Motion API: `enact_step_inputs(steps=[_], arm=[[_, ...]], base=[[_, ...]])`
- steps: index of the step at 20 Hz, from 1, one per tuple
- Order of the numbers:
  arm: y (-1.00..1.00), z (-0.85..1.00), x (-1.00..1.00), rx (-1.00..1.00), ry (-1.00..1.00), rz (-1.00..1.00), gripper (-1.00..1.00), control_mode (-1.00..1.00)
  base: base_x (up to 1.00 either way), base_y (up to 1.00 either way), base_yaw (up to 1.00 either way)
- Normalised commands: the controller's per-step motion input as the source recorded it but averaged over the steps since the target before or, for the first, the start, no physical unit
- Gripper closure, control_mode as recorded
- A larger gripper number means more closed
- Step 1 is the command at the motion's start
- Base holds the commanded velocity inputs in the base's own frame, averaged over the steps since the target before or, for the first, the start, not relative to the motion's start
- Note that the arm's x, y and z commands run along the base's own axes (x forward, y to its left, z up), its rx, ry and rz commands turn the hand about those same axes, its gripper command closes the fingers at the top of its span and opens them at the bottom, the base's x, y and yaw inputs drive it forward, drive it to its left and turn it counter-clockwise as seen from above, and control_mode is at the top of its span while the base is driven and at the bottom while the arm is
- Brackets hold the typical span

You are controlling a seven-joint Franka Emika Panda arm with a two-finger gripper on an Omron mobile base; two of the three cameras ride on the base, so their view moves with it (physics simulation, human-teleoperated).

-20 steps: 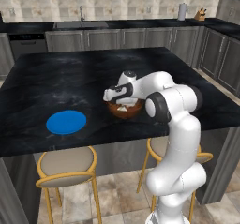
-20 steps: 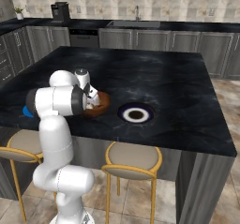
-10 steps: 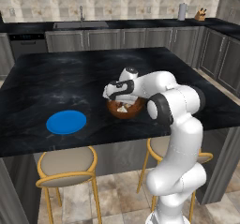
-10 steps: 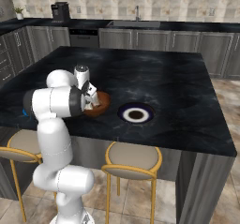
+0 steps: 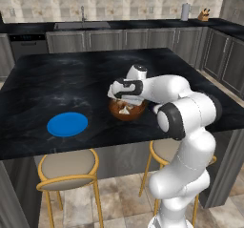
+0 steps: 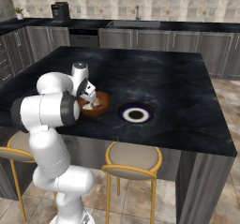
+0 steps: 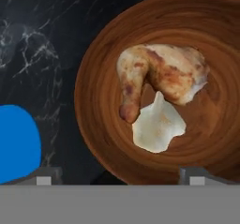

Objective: Pick the chicken drumstick and garlic from their plates and place them in the bowl. Then put the bowl in the fridge.

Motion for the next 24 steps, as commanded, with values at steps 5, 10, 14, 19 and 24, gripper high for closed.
enact_step_inputs(steps=[5, 10, 14, 19, 24], arm=[[-0.33, 0.15, -0.57, 0.14, 0.00, -0.01, -1.00, -1.00], [-0.36, 0.06, -0.57, 0.12, 0.00, -0.12, -1.00, -1.00], [-0.33, 0.00, -0.40, 0.00, 0.00, -0.16, -1.00, -1.00], [-0.13, -0.01, 0.07, -0.08, 0.00, -0.24, -1.00, -1.00], [-0.19, 0.00, 0.03, -0.02, 0.03, -0.14, -1.00, -1.00]], base=[[0.00, 0.00, 0.00], [0.00, 0.00, 0.00], [0.00, 0.00, 0.00], [0.00, 0.00, 0.00], [0.00, 0.00, 0.00]])
